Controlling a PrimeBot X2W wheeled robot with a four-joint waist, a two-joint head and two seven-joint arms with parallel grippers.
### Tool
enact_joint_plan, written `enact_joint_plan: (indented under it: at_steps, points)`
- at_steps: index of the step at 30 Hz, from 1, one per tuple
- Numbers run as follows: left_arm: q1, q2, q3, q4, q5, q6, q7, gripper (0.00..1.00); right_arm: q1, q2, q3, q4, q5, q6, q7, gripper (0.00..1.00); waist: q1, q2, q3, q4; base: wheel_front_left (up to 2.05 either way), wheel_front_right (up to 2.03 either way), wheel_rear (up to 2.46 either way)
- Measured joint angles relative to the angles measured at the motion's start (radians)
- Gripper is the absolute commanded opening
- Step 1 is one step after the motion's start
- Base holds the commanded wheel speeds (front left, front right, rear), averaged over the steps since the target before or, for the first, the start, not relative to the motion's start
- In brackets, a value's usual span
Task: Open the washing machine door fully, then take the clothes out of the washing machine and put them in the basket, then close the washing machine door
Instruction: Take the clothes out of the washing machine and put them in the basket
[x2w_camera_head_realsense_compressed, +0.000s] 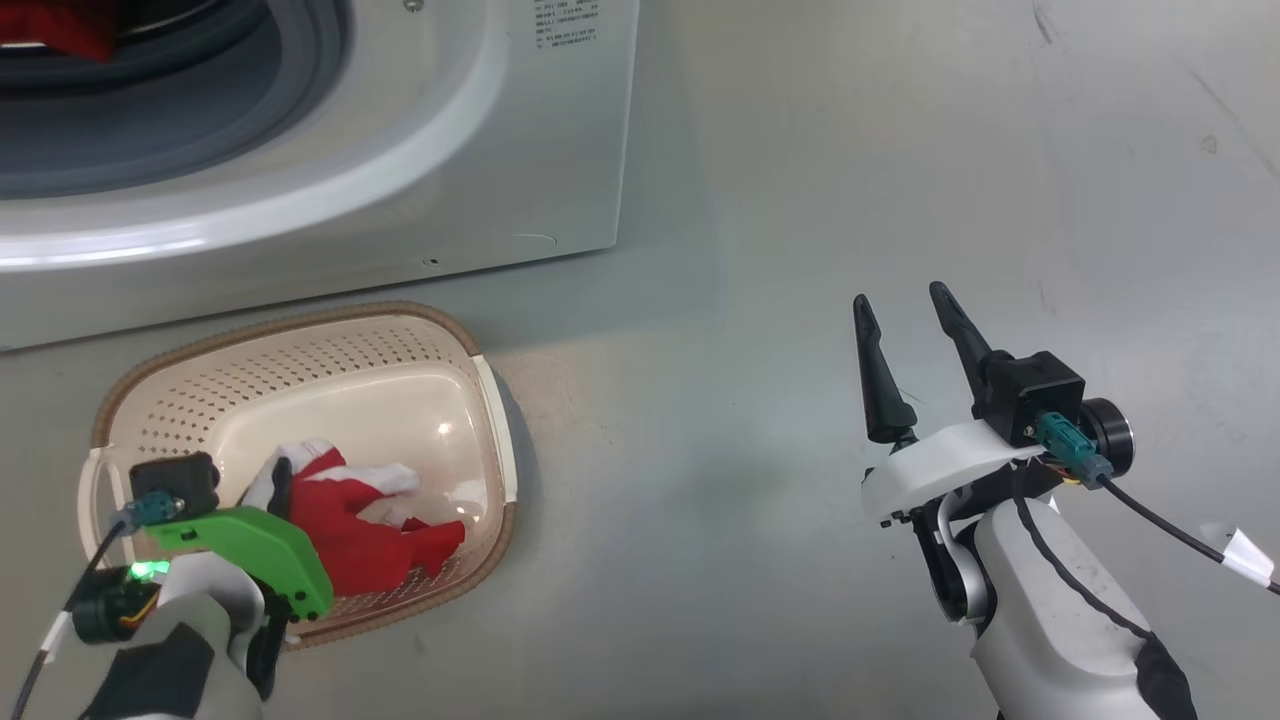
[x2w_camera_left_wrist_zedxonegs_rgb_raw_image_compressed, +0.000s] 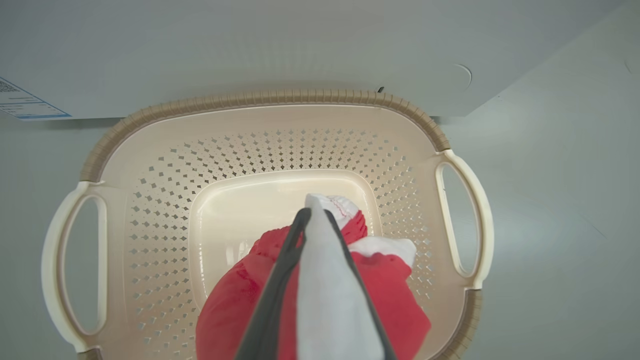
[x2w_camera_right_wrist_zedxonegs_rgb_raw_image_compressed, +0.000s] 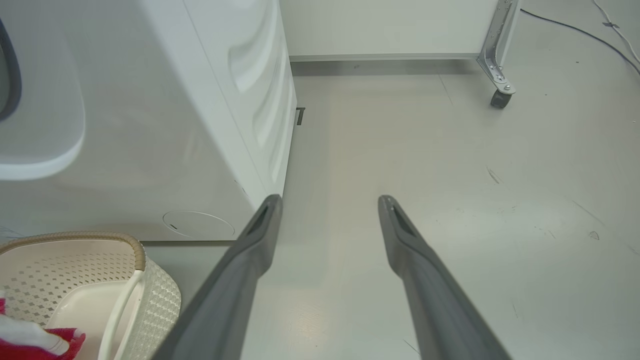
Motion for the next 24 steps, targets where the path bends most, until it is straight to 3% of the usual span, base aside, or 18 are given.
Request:
enact_joint_plan:
  at_steps: [18,19,20,21,24]
  points:
    - [-0.141,0.052,0.044,-0.027,-0.013,0.0,-0.034,0.0,-0.054,0.0,0.002,-0.056,-0.002,-0.009,0.0,1.0,0.0,0.0,0.193,-0.027,0.0,0.0,0.0]
    - [-0.142,0.052,0.044,-0.025,-0.013,0.0,-0.035,0.21,-0.06,0.0,0.001,-0.059,-0.002,-0.01,0.0,1.0,0.0,0.0,0.202,-0.028,0.0,0.0,0.0]
    - [-0.143,0.051,0.045,-0.022,-0.013,0.0,-0.035,0.87,-0.064,0.0,0.001,-0.06,-0.002,-0.01,0.0,1.0,0.0,0.0,0.211,-0.03,0.0,0.0,0.0]
    - [-0.143,0.044,0.057,-0.013,-0.019,0.0,-0.039,1.0,-0.066,0.0,-0.005,-0.06,-0.003,-0.01,0.0,1.0,0.0,0.0,0.226,-0.032,0.0,0.0,0.0]
    - [-0.143,0.037,0.059,0.001,-0.023,0.0,-0.044,1.0,-0.067,0.0,-0.011,-0.056,-0.003,-0.016,0.0,1.0,0.0001,0.0,0.235,-0.032,0.0,0.0,0.0]
